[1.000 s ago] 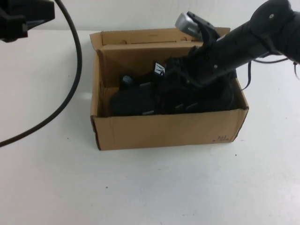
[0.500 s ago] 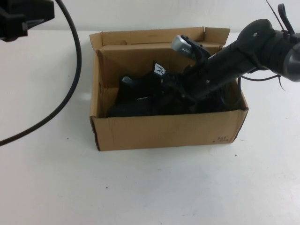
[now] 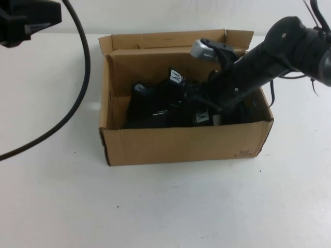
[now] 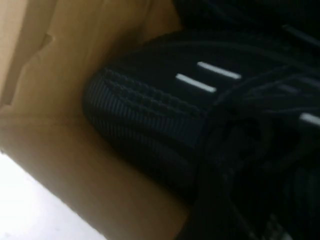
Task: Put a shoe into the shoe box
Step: Place the shoe in the shoe box
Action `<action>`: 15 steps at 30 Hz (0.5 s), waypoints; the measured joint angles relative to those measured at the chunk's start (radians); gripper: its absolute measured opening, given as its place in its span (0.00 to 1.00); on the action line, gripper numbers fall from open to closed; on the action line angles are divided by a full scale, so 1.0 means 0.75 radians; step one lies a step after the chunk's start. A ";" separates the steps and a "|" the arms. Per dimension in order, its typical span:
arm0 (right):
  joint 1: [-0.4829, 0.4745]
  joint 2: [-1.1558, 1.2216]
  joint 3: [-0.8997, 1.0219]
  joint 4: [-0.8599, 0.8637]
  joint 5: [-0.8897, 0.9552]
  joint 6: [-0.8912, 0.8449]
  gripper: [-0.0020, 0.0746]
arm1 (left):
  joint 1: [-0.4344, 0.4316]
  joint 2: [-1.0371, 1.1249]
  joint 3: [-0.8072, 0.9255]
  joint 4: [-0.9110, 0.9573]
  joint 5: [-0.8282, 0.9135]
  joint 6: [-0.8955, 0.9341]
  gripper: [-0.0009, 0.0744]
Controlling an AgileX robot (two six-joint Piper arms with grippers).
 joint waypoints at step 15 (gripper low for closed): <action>0.000 -0.243 0.000 -0.271 -0.026 0.017 0.55 | 0.000 -0.042 -0.010 -0.155 0.001 0.010 0.01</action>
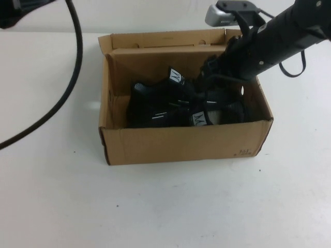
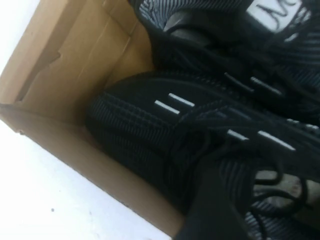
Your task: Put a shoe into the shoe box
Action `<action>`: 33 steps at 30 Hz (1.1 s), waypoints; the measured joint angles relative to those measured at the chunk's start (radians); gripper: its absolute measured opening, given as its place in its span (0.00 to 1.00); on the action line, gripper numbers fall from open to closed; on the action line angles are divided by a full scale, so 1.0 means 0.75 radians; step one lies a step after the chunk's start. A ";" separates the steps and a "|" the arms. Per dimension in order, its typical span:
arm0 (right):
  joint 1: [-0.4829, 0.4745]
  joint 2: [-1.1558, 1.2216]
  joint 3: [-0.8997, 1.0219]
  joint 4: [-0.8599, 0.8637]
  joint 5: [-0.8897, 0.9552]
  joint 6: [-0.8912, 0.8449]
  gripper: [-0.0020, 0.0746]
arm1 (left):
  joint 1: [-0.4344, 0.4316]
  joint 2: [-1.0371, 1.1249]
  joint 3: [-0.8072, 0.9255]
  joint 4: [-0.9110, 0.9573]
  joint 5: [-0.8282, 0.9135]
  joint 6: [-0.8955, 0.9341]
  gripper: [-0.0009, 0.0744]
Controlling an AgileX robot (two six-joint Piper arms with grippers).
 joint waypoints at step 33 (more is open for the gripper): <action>-0.096 -0.778 0.210 -0.320 -0.208 -0.002 0.01 | -0.277 -0.384 -0.019 0.681 0.133 -0.018 0.01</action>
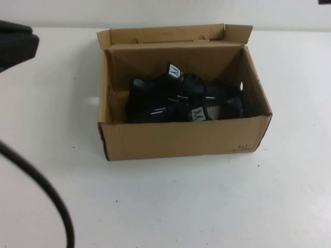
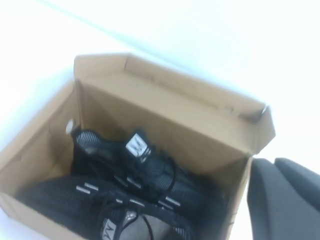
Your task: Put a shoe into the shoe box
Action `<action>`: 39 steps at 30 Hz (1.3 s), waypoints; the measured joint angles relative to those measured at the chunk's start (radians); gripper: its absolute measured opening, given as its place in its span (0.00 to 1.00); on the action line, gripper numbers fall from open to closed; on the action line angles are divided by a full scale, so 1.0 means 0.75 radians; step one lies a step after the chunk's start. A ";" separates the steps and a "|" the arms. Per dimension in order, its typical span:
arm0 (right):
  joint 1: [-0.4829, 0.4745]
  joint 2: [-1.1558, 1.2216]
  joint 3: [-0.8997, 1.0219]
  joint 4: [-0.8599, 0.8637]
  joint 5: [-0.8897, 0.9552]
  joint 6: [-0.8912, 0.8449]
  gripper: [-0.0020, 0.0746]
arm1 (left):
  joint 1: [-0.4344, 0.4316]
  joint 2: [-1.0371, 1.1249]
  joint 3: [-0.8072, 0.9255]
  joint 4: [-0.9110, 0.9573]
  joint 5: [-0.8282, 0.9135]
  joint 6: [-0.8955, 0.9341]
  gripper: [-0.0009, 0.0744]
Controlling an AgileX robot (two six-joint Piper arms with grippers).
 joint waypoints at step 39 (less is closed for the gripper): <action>-0.001 -1.372 1.560 0.142 -0.843 0.005 0.01 | -0.021 -0.590 0.550 0.024 -0.299 -0.276 0.01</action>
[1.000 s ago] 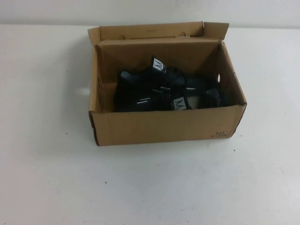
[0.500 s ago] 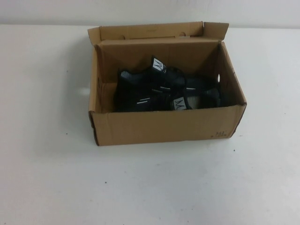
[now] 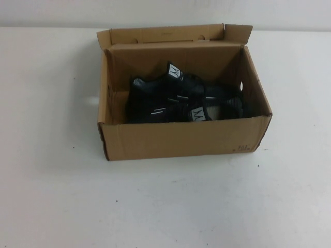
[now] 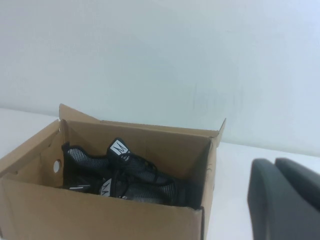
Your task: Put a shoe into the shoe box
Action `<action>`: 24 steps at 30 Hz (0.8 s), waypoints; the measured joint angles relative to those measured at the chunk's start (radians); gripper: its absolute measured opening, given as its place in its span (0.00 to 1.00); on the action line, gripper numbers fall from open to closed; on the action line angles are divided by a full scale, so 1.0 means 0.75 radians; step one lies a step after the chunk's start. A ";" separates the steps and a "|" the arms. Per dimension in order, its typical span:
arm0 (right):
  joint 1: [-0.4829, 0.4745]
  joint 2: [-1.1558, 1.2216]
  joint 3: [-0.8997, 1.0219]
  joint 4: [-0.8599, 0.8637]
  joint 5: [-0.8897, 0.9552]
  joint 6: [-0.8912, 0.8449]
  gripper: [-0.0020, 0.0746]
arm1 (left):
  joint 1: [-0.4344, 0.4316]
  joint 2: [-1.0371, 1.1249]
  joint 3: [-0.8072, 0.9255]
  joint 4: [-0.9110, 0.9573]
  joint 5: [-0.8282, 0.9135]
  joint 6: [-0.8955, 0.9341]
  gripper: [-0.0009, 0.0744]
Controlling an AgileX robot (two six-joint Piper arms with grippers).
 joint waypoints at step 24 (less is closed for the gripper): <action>0.000 0.000 0.000 0.000 0.099 0.000 0.01 | 0.000 0.000 0.000 -0.044 -0.030 -0.005 0.01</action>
